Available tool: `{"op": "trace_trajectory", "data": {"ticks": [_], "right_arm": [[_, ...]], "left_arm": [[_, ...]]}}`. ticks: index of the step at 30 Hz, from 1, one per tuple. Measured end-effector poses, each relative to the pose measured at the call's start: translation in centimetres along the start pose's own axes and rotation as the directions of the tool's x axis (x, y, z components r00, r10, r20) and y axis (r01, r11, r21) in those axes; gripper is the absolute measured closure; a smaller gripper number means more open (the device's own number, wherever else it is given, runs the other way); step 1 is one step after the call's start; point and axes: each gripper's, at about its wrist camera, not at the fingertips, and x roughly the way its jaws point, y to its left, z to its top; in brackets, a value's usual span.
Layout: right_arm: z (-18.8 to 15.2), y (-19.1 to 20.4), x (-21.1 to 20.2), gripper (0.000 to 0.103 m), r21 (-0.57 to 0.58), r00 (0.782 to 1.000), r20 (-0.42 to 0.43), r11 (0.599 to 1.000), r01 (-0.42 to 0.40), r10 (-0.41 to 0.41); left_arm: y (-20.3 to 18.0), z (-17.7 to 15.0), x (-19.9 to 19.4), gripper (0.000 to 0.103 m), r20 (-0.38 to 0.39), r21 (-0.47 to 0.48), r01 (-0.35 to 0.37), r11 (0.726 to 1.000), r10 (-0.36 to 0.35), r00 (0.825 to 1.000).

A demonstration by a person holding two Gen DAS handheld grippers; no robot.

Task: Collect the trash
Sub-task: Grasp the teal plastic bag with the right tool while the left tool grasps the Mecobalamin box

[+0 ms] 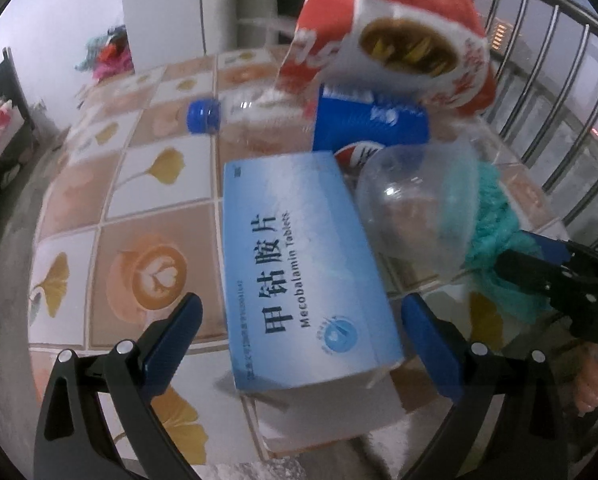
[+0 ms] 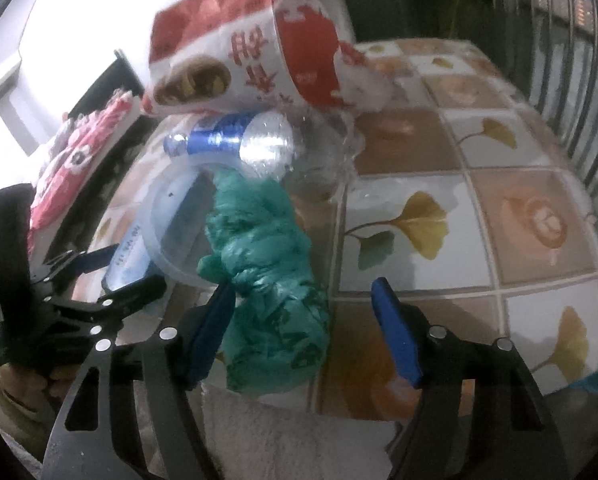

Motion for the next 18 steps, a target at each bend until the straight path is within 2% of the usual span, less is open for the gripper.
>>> {"op": "trace_trajectory", "data": {"ticks": [2, 4, 5, 7, 8, 13, 18], "right_arm": [[0.1, -0.1, 0.5, 0.048, -0.002, 1.0, -0.021, 1.0, -0.013, 0.013], [0.1, 0.1, 0.5, 0.059, -0.01, 1.0, -0.024, 1.0, -0.014, 0.014], [0.0, 0.1, 0.5, 0.061, -0.012, 1.0, -0.026, 1.0, -0.017, 0.016], [0.0, 0.0, 0.3, 0.064, -0.001, 0.999, -0.025, 1.0, -0.027, 0.027], [-0.1, 0.0, 0.1, 0.073, 0.005, 0.999, -0.025, 1.0, -0.031, 0.031], [-0.4, -1.1, -0.8, 0.074, 0.041, 1.0, -0.015, 0.999, -0.021, 0.021], [-0.9, -2.2, -2.3, 0.075, 0.093, 0.999, 0.016, 0.995, -0.033, 0.032]], "left_arm": [[0.3, -0.1, 0.4, 0.008, -0.009, -0.007, -0.004, 1.0, 0.004, 1.0], [0.9, 0.0, 0.6, 0.016, -0.013, -0.027, 0.002, 1.0, -0.002, 1.0], [1.0, 0.0, 0.6, 0.019, -0.01, -0.033, -0.002, 0.999, 0.001, 1.0], [1.4, 0.0, 0.3, 0.032, -0.006, -0.04, -0.011, 0.999, 0.011, 1.0], [1.6, 0.0, 0.2, 0.033, -0.007, -0.046, -0.01, 0.999, 0.01, 1.0], [3.1, -0.2, -0.9, 0.034, 0.0, -0.12, 0.003, 0.993, -0.003, 1.0], [4.4, -0.9, -3.6, 0.034, 0.058, -0.167, -0.019, 0.986, 0.03, 0.998]]}}
